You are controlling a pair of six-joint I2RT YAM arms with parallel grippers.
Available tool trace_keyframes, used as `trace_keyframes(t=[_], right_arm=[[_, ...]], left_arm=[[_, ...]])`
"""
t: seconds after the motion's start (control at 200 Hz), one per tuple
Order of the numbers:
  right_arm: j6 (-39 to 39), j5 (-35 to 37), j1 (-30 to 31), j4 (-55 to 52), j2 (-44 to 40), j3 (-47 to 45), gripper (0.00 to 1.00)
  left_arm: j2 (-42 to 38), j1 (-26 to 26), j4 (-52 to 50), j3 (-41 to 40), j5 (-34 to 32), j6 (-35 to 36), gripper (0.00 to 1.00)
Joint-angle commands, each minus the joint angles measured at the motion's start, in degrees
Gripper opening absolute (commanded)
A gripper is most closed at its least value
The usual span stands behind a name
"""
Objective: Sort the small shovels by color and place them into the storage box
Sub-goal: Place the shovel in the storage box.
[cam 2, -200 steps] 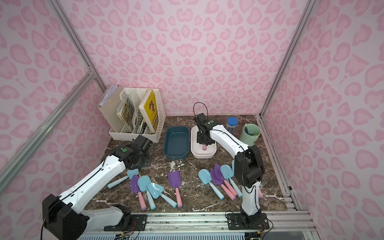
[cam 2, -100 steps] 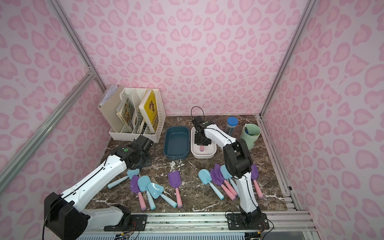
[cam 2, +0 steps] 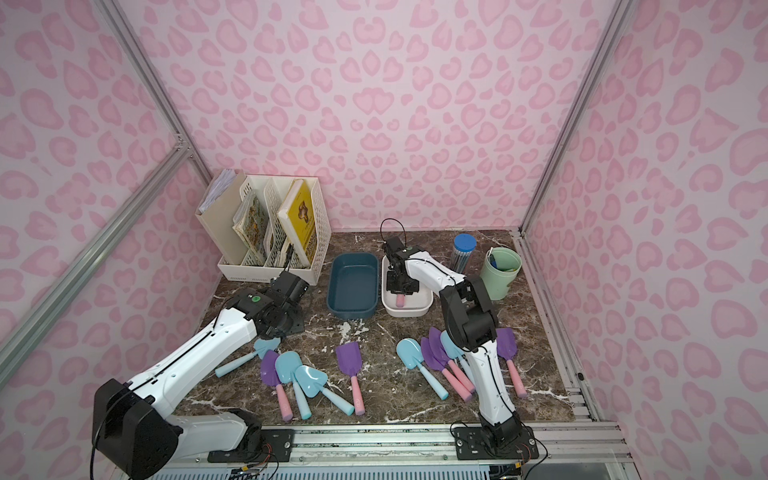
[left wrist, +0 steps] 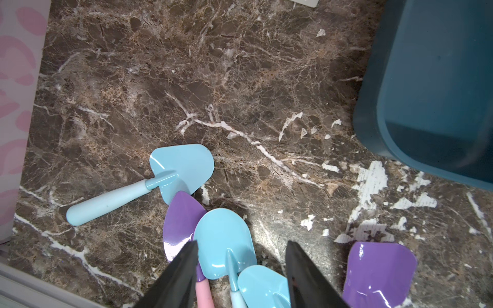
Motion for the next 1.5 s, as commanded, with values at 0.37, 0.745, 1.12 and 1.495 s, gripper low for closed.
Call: trace_keyframes(t=[0.37,0.745,1.12,1.495], right_arm=[[0.1,-0.5,0.4,-0.2,1.3,1.1,0.3],[0.9,5.0,1.6,-3.3,-6.4,1.7,0.51],[3.4,9.2,4.8,-3.1,-21.5,-5.8,0.52],[4.7,10.1,9.2,-1.4,-33.6,-16.6,0.52]], left_arm=[[-1.0,0.1,-1.5,1.4,-0.3,1.0,0.58],[-3.6,-0.1,-6.1,2.8,-1.1,1.8,0.57],[-10.2,-1.5,-10.6,1.6,0.2,-0.9,0.54],[-10.8,-5.0,-10.8,-3.5,3.6,-8.1,0.51]])
